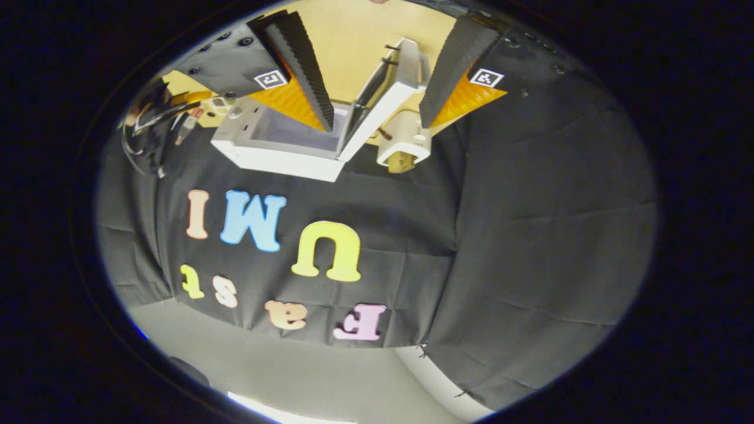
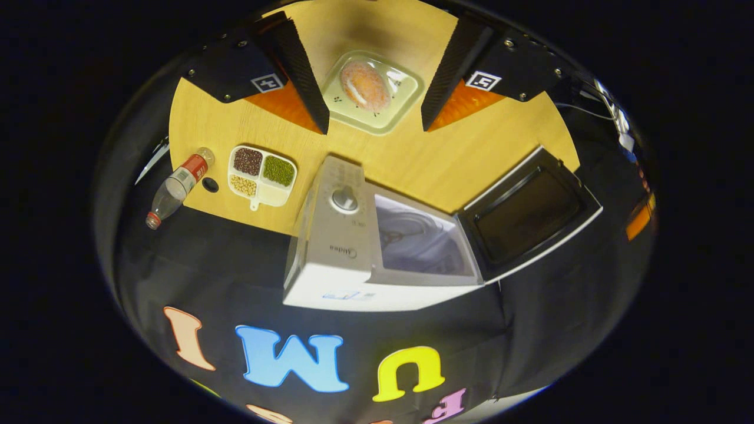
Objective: Open the microwave oven with the left hand, put the food in, and close the microwave oven.
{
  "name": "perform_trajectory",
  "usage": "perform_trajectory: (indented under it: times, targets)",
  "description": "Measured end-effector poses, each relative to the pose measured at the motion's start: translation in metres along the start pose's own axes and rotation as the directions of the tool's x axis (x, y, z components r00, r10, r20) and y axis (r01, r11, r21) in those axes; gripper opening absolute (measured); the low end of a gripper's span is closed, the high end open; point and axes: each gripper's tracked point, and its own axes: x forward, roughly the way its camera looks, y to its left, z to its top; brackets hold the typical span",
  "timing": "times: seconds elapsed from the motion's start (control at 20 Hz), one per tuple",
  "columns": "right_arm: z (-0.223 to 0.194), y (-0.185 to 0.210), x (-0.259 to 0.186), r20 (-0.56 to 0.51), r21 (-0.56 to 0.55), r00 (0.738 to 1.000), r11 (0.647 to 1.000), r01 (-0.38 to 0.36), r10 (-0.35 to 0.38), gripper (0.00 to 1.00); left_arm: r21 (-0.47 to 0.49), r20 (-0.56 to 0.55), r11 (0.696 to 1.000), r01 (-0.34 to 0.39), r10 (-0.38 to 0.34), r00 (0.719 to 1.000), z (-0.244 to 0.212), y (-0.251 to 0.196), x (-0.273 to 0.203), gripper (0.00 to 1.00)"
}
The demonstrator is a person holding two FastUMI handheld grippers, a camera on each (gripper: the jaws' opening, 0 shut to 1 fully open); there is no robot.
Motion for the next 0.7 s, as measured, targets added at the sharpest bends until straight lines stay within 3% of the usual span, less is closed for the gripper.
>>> perform_trajectory:
  times: [0.3,0.65,0.7]
  targets:
    - [-0.05,-0.01,0.036,-0.133,-0.059,0.99,0.996,-0.064,0.056,0.96,-0.029,0.06,0.997,0.069,-0.067,0.996,0.036,-0.078,-0.014,0.93]
    - [-0.084,-0.012,0.065,-0.227,-0.104,0.97,0.988,-0.117,0.091,0.96,0.023,0.045,0.999,0.033,-0.034,0.998,0.038,-0.1,-0.027,0.93]
    - [-0.087,-0.012,0.069,-0.234,-0.108,0.968,0.988,-0.113,0.085,0.96,0.015,0.03,0.999,0.041,-0.041,0.999,0.032,-0.105,-0.027,0.99]
